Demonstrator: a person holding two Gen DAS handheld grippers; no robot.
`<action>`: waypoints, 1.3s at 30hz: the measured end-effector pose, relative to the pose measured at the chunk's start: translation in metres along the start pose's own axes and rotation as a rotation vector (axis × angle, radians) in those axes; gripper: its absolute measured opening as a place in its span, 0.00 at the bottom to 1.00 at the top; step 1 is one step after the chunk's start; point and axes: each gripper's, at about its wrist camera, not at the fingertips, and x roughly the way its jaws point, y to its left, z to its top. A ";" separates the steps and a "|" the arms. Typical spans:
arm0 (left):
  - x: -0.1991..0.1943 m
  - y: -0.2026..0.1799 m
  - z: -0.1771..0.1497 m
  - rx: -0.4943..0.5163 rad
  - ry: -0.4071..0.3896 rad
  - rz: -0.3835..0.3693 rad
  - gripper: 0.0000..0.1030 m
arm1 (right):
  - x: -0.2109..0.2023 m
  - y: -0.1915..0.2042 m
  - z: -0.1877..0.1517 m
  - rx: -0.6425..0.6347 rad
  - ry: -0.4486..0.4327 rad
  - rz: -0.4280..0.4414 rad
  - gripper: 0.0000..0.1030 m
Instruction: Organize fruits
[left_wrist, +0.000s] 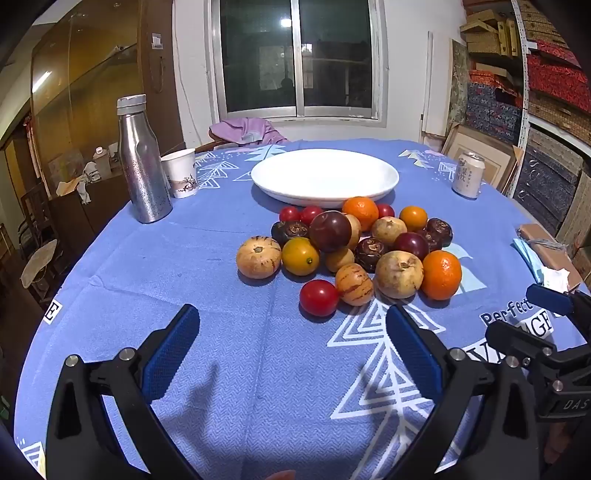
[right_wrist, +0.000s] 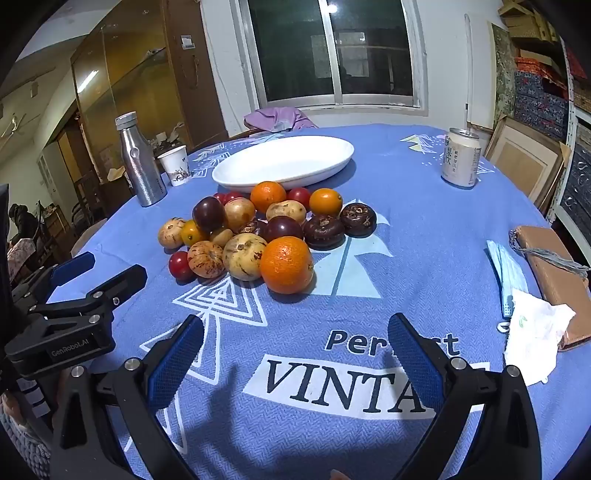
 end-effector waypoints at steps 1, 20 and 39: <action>0.000 0.000 0.000 -0.001 -0.001 0.000 0.96 | 0.000 0.000 0.000 0.000 0.000 0.001 0.97; 0.001 0.001 -0.001 0.001 -0.001 0.004 0.96 | 0.000 0.001 0.000 -0.007 -0.005 -0.006 0.97; 0.001 0.001 -0.001 0.004 0.000 0.005 0.96 | 0.001 0.001 0.000 -0.008 -0.006 -0.006 0.97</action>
